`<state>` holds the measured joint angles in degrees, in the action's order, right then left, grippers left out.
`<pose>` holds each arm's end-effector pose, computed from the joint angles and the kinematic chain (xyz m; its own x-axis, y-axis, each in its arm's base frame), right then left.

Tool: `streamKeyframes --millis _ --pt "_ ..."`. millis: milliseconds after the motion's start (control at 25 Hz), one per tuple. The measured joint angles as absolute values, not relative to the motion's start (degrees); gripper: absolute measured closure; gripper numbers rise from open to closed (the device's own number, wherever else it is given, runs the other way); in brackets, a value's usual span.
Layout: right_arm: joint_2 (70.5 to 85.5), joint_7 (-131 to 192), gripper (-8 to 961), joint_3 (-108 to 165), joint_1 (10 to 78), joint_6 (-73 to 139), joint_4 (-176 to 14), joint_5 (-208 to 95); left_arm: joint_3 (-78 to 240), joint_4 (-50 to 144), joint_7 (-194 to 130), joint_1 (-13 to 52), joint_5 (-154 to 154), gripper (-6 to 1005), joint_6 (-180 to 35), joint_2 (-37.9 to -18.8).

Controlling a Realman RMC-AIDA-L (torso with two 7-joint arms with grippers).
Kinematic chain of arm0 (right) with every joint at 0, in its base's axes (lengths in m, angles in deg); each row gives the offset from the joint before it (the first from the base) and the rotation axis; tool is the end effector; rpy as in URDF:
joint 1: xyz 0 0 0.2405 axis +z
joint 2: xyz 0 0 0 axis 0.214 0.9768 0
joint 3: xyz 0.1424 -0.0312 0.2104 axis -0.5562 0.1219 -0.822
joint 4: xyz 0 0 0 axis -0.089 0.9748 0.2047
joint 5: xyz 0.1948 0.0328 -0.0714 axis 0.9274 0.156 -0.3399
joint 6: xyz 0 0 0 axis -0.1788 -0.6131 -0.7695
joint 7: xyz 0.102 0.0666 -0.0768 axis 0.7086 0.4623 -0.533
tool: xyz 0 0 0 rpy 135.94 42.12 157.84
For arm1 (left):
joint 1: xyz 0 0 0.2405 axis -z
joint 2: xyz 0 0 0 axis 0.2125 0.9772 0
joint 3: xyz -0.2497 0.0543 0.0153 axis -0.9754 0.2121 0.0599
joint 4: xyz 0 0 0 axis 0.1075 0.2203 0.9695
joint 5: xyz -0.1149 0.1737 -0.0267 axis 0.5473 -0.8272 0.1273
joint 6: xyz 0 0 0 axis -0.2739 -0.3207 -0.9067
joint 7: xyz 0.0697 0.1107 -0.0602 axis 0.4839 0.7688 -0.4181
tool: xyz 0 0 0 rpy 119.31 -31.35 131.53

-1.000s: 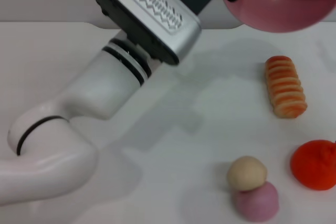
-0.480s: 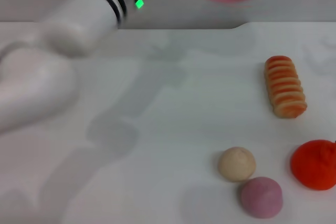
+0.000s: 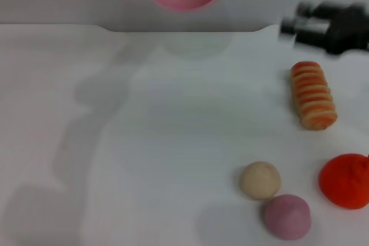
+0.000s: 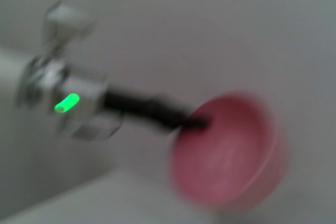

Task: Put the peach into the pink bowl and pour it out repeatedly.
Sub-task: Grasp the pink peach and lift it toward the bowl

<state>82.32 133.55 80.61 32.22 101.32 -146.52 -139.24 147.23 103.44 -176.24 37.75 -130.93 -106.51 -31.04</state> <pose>0.2081 0.3526 0.0704 0.7495 -0.2995 -0.5904 -0.5447 -0.7858 -0.2928 -0.1037 0.4902 0.0314 0.8528 0.3561 0.3820 0.5203 -0.5174 -0.6794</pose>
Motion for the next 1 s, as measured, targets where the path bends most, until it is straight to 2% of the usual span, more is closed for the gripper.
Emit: streamKeyframes --millis 120,200,280,320,520,1000 --pt "80.96 146.7 373 80.6 38.2 115.8 -151.6 -150.9 144.9 103.2 -174.5 38.3 -131.6 953 -110.7 -30.97" --pt "80.61 152.3 373 80.7 42.5 125.2 -153.8 -156.3 144.5 103.4 -174.6 38.3 -132.4 953 -111.7 -30.9" --pt "81.15 157.3 373 81.3 46.1 133.2 -156.9 -161.9 143.8 103.4 -174.5 38.3 -133.0 953 -112.6 -30.86" --pt "82.4 161.5 373 82.7 48.6 139.2 -161.3 -168.0 143.5 103.4 -174.4 38.3 -133.2 953 -113.0 -30.85" --pt "83.79 166.3 374 91.4 49.5 144.0 -168.2 -180.3 143.2 103.4 -174.3 38.4 -134.0 953 -114.1 -30.79" --pt "84.15 167.3 373 105.7 49.3 137.8 -158.4 -188.3 143.1 103.5 -174.3 38.6 -134.0 953 -115.0 -30.56"
